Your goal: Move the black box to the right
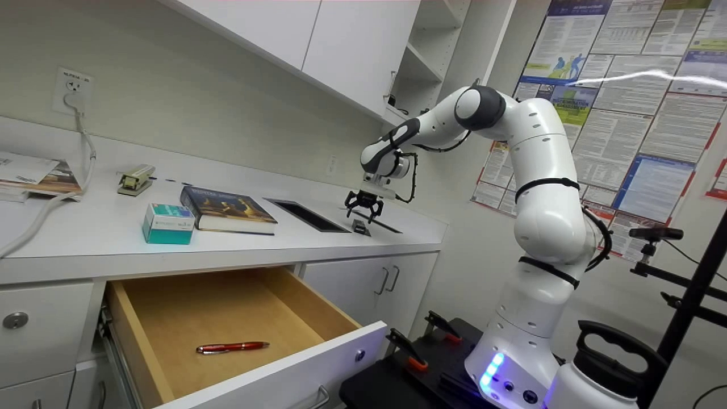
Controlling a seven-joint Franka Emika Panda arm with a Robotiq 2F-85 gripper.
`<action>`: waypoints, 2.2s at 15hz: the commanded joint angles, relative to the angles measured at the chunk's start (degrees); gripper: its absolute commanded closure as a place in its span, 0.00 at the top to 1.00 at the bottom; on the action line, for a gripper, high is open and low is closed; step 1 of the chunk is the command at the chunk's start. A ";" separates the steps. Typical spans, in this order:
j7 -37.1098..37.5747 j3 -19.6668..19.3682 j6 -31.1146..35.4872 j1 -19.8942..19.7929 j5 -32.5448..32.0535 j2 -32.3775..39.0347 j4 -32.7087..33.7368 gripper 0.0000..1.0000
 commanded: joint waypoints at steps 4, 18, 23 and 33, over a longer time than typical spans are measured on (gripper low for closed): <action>0.18 -0.12 -3.85 -1.08 1.64 4.08 5.84 0.66; -16.56 0.97 -10.71 -3.08 -3.96 4.11 11.66 0.17; -34.81 4.69 -15.70 -7.68 -2.95 8.56 21.86 0.17; -43.66 6.19 -18.98 -9.98 -4.32 13.38 28.70 0.17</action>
